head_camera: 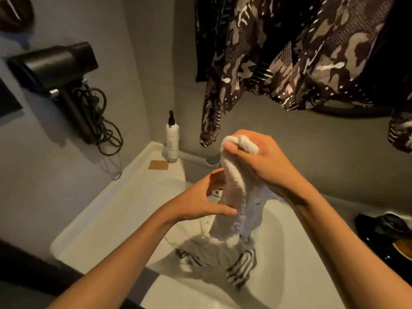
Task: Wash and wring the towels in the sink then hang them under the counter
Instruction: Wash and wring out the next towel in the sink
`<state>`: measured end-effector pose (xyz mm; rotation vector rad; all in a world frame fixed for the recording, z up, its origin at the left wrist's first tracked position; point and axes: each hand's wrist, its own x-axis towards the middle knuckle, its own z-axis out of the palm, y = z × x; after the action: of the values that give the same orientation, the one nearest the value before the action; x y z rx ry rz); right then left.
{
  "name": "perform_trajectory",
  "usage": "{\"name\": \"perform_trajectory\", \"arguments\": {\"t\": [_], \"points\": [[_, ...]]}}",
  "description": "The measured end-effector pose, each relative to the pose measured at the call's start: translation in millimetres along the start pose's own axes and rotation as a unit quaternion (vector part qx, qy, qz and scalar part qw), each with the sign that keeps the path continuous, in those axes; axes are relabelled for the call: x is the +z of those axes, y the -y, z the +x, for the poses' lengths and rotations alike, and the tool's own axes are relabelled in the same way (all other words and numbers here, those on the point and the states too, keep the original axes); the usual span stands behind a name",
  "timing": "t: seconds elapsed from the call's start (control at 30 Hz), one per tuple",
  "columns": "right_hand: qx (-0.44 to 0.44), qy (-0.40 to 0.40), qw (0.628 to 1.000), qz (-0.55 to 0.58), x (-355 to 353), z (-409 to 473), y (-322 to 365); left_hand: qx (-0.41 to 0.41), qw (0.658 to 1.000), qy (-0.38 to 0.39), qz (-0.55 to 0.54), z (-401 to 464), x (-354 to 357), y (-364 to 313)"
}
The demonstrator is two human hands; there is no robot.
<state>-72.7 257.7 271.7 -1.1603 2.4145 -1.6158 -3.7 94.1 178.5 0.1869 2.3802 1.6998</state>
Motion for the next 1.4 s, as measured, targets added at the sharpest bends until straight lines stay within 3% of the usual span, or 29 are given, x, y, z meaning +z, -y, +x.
{"name": "perform_trajectory", "arguments": {"t": [0.1, 0.17, 0.23, 0.33, 0.37, 0.43, 0.57, 0.6, 0.67, 0.73, 0.77, 0.87, 0.97, 1.07, 1.13, 1.2, 1.23, 1.3, 1.37, 1.4], "points": [[0.115, 0.032, 0.974, 0.191, -26.6, 9.1, 5.2, -0.021, 0.998, -0.031, -0.044, 7.8, 5.3, -5.1], [0.215, 0.008, 0.89, 0.401, -33.5, 5.1, -10.1, -0.031, 0.98, -0.104, -0.168, 12.3, 8.4, -9.6], [0.274, -0.055, 0.789, 0.547, -12.9, -18.3, -43.9, -0.064, 0.94, -0.159, -0.296, 17.3, 13.4, -13.5], [0.402, -0.058, 0.664, 0.628, 49.5, -72.3, -81.5, -0.156, 0.881, -0.127, -0.428, 15.2, 10.4, -14.8], [0.412, -0.041, 0.651, 0.636, 60.0, -84.3, -85.1, -0.179, 0.865, -0.121, -0.452, 12.5, 2.5, -11.2], [0.382, -0.04, 0.652, 0.654, 61.9, -92.8, -78.9, -0.174, 0.851, -0.135, -0.477, 5.1, -12.5, -0.5], [0.309, -0.119, 0.675, 0.659, 44.6, -79.5, -73.9, -0.151, 0.835, -0.146, -0.509, -8.3, -0.9, 23.2], [0.309, -0.12, 0.694, 0.639, 44.8, -74.5, -71.6, -0.174, 0.838, -0.121, -0.502, -9.0, 10.1, 31.4], [0.318, -0.148, 0.772, 0.53, 45.7, -69.3, -65.9, -0.222, 0.833, -0.085, -0.499, -12.2, 24.6, 45.0], [0.286, -0.142, 0.863, 0.391, 38.9, -68.0, -61.3, -0.24, 0.823, -0.082, -0.508, -18.9, 22.3, 56.3], [0.265, -0.14, 0.892, 0.339, 32.0, -67.0, -61.7, -0.24, 0.819, -0.093, -0.513, -21.9, 18.5, 60.7], [0.235, -0.158, 0.914, 0.289, -0.6, -63.8, -65.6, -0.201, 0.821, -0.153, -0.512, -29.8, 2.7, 70.6], [0.221, -0.146, 0.907, 0.327, -37.0, -66.5, -76.2, -0.171, 0.837, -0.193, -0.483, -31.7, -15.7, 61.5], [0.268, -0.086, 0.926, 0.252, -46.6, -72.3, -79.5, -0.151, 0.862, -0.186, -0.446, -24.5, -36.5, 52.2], [0.265, -0.067, 0.923, 0.272, -49.6, -74.6, -75.7, -0.144, 0.867, -0.188, -0.438, -20.4, -49.2, 42.8], [0.229, -0.129, 0.878, 0.399, -50.1, -73.8, -59.8, -0.13, 0.858, -0.185, -0.462, -20.7, -52.5, 33.3], [0.214, -0.169, 0.831, 0.484, -48.4, -74.2, -58.0, -0.116, 0.851, -0.174, -0.482, -21.2, -50.1, 30.4], [0.239, -0.244, 0.76, 0.553, -39.1, -79.6, -65.6, -0.11, 0.842, -0.171, -0.499, -20.4, -40.1, 30.8], [0.291, -0.237, 0.737, 0.562, -20.6, -86.8, -74.6, -0.127, 0.851, -0.178, -0.478, -16.9, -34.3, 32.9], [0.312, -0.193, 0.731, 0.575, -12.4, -90.2, -76.2, -0.13, 0.854, -0.183, -0.469, -16.7, -34.9, 34.4]]}}
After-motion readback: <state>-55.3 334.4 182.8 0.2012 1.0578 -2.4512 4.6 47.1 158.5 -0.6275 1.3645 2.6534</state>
